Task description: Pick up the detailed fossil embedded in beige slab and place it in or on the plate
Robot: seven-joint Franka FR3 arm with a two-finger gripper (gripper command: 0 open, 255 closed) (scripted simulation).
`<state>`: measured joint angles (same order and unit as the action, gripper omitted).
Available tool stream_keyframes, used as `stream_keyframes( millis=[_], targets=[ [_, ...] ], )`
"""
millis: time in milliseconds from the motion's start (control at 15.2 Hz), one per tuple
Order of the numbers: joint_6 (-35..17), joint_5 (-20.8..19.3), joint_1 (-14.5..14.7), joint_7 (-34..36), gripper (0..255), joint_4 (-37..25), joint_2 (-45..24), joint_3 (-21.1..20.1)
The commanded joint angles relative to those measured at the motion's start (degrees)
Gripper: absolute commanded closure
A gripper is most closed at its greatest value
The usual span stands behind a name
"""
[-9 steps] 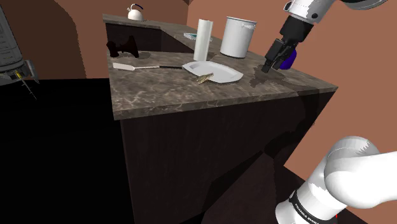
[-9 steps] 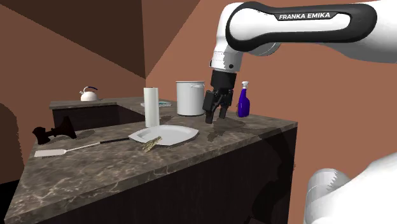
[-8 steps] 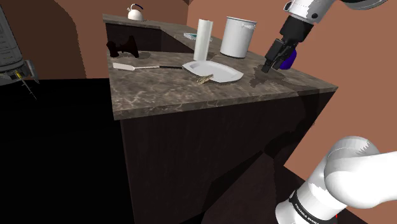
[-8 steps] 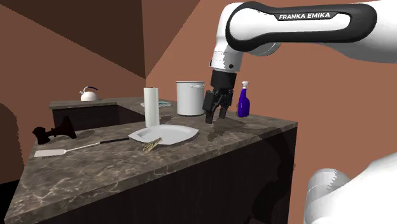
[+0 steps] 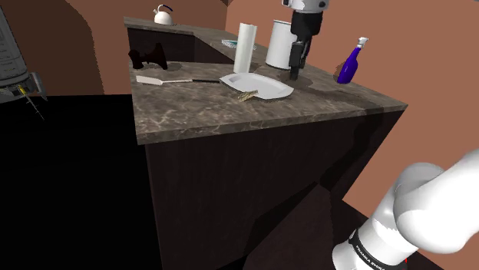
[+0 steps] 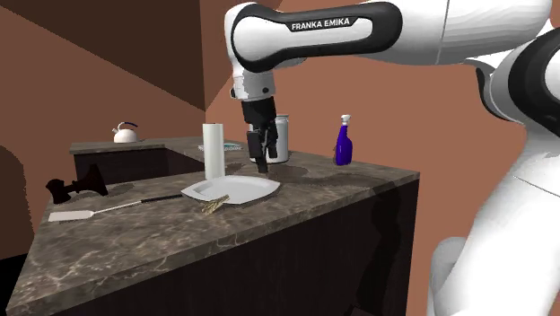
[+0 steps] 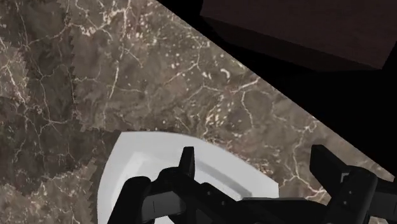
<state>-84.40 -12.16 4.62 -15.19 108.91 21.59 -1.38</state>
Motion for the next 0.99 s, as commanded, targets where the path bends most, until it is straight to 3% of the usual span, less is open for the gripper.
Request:
stream_keyframes(
  millis=[0, 528, 726, 924],
  targets=[
    [2.9, -3.4, 1.3, -3.1, 0, -5.3, -6.6, -2.3],
    [13.8, -19.9, 8.0, -15.6, 0, -22.7, -29.9, -10.3],
    [16.5, -26.5, 11.4, -20.6, 0, -25.8, -36.8, -12.3],
    [15.2, -27.4, 11.4, -21.4, 0, -23.6, -36.9, -12.3]
  ],
)
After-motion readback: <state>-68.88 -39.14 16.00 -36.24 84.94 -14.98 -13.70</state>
